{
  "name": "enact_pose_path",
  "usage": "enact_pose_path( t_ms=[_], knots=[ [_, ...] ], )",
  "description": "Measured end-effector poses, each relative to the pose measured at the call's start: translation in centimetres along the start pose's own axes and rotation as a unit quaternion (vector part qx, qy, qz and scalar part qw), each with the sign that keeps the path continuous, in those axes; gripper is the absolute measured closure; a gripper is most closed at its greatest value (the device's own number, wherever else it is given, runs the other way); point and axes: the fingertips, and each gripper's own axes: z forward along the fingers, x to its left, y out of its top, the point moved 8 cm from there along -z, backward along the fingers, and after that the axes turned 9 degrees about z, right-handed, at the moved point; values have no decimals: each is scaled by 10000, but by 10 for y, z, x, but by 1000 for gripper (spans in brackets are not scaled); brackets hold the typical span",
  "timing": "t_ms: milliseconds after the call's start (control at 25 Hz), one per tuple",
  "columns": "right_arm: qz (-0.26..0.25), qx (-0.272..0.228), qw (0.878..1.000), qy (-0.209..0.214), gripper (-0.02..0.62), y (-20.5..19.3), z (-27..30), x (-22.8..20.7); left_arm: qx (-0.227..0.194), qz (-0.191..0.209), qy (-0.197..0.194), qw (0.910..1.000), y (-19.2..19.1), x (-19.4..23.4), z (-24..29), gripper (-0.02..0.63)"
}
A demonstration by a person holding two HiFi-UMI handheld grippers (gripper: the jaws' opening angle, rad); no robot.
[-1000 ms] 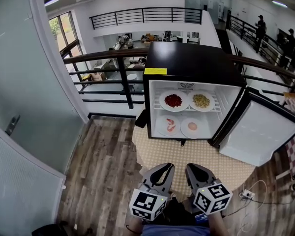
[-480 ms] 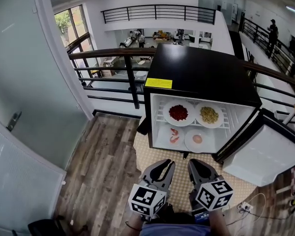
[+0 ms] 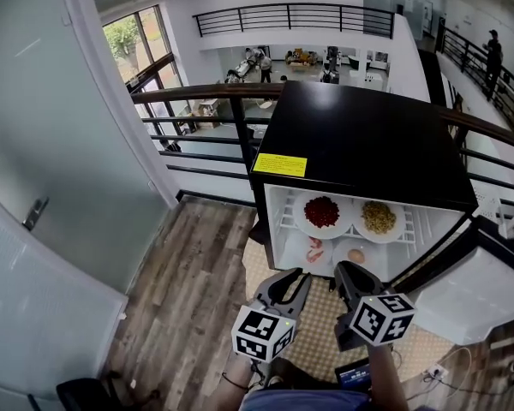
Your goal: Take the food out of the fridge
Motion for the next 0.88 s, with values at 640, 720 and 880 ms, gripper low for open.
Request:
enact_pose_path(
  t_ms=[640,720,880],
  knots=[
    [1201,-17,9928,-25,436,27,59,-24,359,-300,-53,9989,-5,35,57,491],
    [1414,13,9899,-33,428,26,65,-27,365,-295,-38,9989,-5,38,58,491],
    [1788,29,9839,-14,428,25,73,-30,429,-244,-37,9988,-7,40,56,491]
  ],
)
